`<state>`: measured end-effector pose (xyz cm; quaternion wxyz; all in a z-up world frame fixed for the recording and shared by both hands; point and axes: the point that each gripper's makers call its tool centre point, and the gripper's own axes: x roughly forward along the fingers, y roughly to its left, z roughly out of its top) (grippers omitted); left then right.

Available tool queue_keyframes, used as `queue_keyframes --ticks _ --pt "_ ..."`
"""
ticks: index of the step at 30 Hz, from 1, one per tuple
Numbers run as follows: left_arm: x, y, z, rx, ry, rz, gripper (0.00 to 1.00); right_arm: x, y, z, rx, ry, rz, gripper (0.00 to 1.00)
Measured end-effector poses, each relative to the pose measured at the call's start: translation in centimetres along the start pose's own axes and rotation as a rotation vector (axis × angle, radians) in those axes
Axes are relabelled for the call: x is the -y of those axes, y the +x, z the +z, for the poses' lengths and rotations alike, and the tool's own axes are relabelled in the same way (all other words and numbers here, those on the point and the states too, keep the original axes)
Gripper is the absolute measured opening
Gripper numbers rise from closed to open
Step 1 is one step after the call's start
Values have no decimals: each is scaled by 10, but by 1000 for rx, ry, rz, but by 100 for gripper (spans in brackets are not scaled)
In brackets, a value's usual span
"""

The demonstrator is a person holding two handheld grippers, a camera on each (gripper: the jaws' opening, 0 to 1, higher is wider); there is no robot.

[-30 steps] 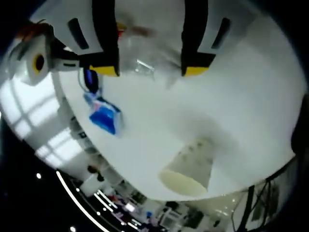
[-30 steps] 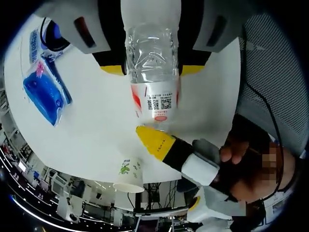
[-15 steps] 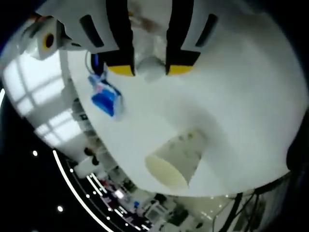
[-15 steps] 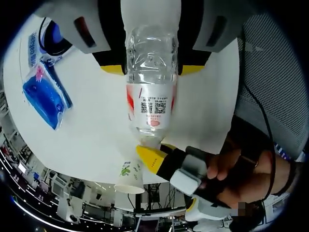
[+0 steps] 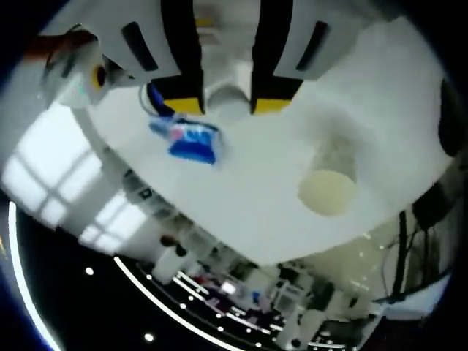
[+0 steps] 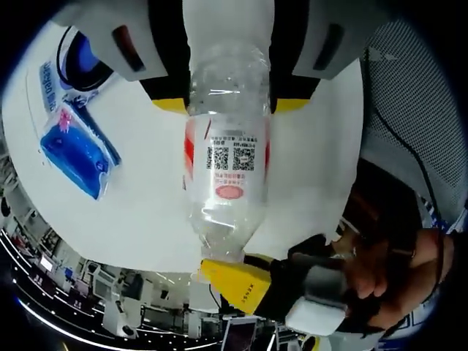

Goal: Arrange the tabletop items into an orderly group along one side of the table until the central work area is clear of visible clutter.

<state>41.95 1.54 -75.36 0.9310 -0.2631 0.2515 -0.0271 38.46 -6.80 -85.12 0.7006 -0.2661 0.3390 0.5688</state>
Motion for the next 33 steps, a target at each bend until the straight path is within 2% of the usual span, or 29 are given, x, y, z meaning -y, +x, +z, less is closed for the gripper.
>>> queue_keyframes --ticks 2,5,12,22,29,30,31,32,33 --pt "13 -2 11 23 44 -25 19 1 1 3 14 32 -5 42" --pt "30 -4 16 24 169 -56 19 2 3 6 34 64 -14 41" --pt "47 -11 16 34 189 -98 19 2 5 8 42 82 -27 41" --pt "69 -19 11 27 312 -143 19 0 7 11 65 110 -28 39" --pt "77 -25 9 33 348 -162 18 -2 5 8 62 101 -27 39" --pt "79 -26 9 39 362 -164 18 -2 6 7 60 100 -27 39" --pt "82 -28 12 54 368 -170 13 -2 6 6 57 99 -27 39" --pt "82 -30 13 48 392 -160 0 -3 6 4 46 91 -28 38" --pt "82 -29 19 69 421 -153 1 -4 6 1 38 78 -29 38"
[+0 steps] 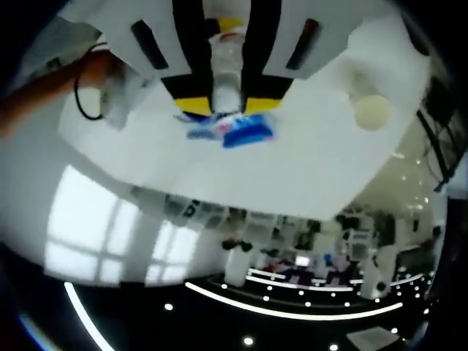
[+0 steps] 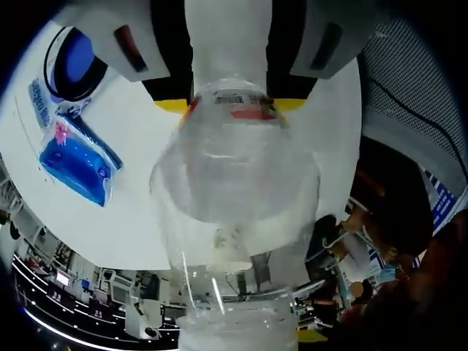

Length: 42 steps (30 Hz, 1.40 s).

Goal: Arrange the tabletop items into an orderly group along one side of the table until the central work area is clear of visible clutter.

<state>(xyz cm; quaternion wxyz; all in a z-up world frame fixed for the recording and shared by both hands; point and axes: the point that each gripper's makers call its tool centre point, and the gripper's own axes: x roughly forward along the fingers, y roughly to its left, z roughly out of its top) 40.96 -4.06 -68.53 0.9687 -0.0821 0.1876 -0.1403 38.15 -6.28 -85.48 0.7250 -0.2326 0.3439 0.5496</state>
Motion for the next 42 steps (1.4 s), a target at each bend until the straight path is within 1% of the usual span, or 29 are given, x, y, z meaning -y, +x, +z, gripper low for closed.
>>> queue_keyframes --ticks 2,4,9,16,18,19,20,21,22,23,25,31,33,36,37,40,42 --pt "5 -1 -2 -9 -10 -23 0 -1 -1 -2 2 -2 0 38" --pt "4 -2 -4 -13 -4 -23 0 -1 -1 -1 9 12 -1 38" --pt "-1 -8 -7 -12 -19 -7 8 -1 -4 -2 6 4 -4 37" --pt "1 -11 -9 -10 -16 -11 20 -2 -7 -3 9 13 -4 36" --pt "4 -10 -12 -15 -7 -23 32 -2 -9 -5 5 14 -9 35" --pt "5 -10 -15 -22 6 -28 41 -2 -10 -6 4 15 -11 39" --pt "6 -8 -18 -30 13 -35 54 0 -12 -7 12 26 -17 46" --pt "8 -8 -22 -42 17 -45 59 -1 -13 -7 15 34 -16 55" --pt "9 -8 -25 -46 17 -48 58 -2 -14 -9 14 41 -11 59" --pt "11 -9 -26 -50 23 -53 56 -1 -15 -11 13 39 -16 60" --pt "14 -7 -29 -53 29 -55 57 -1 -18 -14 11 40 -17 58" --pt "17 0 -34 -58 33 -54 52 4 -27 -23 9 55 -35 60" --pt "18 3 -36 -63 37 -55 51 7 -34 -30 7 60 -50 61" --pt "18 6 -39 -64 35 -53 49 12 -45 -42 25 119 -64 65" --pt "18 8 -40 -65 35 -53 48 12 -47 -43 27 120 -64 65" --pt "18 11 -43 -72 26 -53 46 15 -62 -55 25 120 -88 66" --pt "18 12 -43 -73 26 -54 46 20 -73 -62 36 143 -117 66"
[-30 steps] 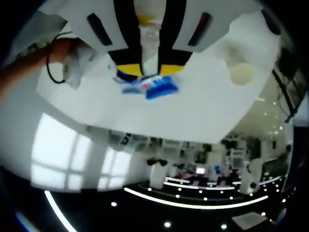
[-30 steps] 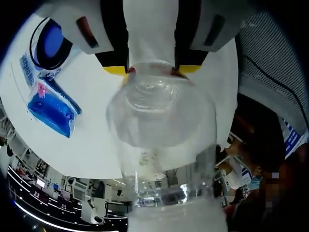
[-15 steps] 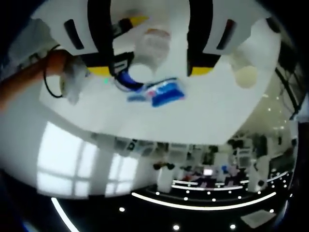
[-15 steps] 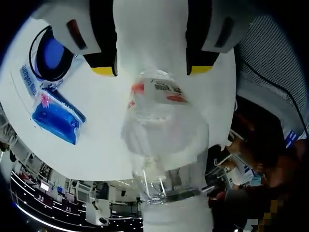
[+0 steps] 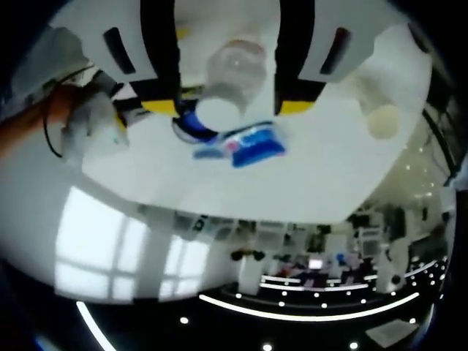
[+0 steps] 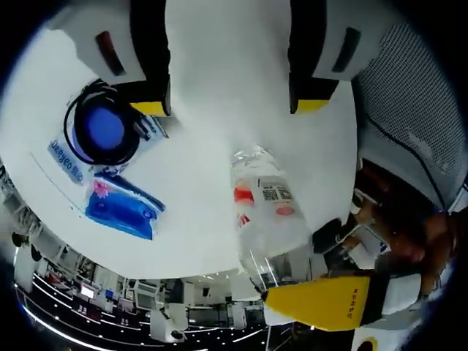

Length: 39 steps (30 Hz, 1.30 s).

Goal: Arrange the tabletop items into an orderly group along one side of the table until the central work area is clear of visible clutter.

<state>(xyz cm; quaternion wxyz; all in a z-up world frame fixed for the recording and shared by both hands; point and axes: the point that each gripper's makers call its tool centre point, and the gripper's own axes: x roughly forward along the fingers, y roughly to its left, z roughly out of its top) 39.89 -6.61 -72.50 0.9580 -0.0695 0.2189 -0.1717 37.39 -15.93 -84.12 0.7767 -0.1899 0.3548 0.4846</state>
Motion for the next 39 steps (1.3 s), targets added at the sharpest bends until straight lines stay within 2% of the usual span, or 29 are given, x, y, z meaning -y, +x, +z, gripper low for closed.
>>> queue_keyframes --ticks 3,7,11,12,13,14,15,16,17,22,24,29,34,39 --pt "1 2 -1 -4 13 -1 45 8 -14 -8 22 47 -25 67" --pt "1 5 -3 -14 41 -7 45 17 -30 -22 22 68 -61 66" --pt "-1 6 -2 -5 37 -5 43 25 -46 -32 34 102 -98 65" --pt "-1 6 -2 -4 31 -4 41 26 -48 -33 36 106 -103 64" --pt "-2 7 -2 -3 27 -1 32 26 -51 -34 39 110 -108 63" --pt "-4 7 -1 7 21 -1 29 28 -55 -37 45 119 -120 62" --pt "-9 8 7 52 34 28 27 29 -57 -38 47 120 -124 61" --pt "-12 7 4 41 3 40 26 29 -58 -41 44 120 -128 60" --pt "-11 7 4 32 5 28 25 29 -60 -43 40 121 -133 59" --pt "-21 3 9 43 12 60 22 34 -67 -56 30 147 -150 57" --pt "-22 3 9 41 -16 53 21 35 -69 -57 33 154 -156 57" --pt "-25 4 11 34 -1 61 21 37 -74 -55 49 161 -172 56" --pt "-39 10 29 44 12 73 21 38 -82 -51 74 175 -192 56" --pt "-55 15 51 64 34 95 21 36 -91 -54 90 206 -215 55"
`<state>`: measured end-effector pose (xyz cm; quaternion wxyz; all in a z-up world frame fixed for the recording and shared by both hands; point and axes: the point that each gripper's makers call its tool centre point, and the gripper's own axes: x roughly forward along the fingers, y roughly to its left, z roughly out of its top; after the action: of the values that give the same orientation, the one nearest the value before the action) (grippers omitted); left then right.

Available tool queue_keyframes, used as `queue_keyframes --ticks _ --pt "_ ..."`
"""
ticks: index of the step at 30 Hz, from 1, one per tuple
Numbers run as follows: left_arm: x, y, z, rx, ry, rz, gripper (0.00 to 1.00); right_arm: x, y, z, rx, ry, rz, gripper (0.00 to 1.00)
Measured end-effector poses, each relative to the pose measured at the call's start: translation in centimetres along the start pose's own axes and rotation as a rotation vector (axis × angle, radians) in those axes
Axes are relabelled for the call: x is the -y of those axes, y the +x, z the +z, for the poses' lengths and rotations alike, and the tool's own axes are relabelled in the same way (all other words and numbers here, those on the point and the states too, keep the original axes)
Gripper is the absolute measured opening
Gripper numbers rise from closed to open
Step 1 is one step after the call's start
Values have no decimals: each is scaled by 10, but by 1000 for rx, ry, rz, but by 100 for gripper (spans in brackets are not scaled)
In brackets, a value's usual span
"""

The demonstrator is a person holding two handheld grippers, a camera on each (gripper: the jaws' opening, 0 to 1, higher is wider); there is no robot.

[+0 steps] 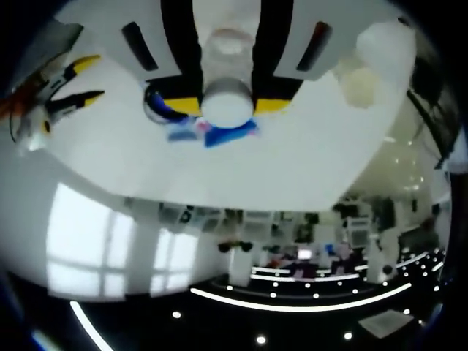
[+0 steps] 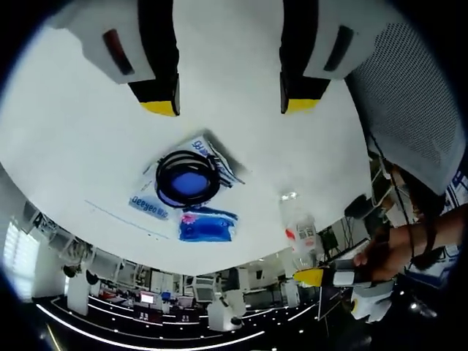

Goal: Arrange the tabletop items into an orderly group along one side of the table until the central work area is clear of visible clutter.

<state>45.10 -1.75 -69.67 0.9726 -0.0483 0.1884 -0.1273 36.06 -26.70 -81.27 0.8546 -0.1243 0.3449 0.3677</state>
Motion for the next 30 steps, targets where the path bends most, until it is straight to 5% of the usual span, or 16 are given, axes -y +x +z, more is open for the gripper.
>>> queue_keyframes --ticks 17,30 --pt "-97 37 38 47 8 190 22 15 -32 -8 22 57 -61 53" --pt "-131 70 45 55 -18 250 21 24 -41 2 51 60 -87 53"
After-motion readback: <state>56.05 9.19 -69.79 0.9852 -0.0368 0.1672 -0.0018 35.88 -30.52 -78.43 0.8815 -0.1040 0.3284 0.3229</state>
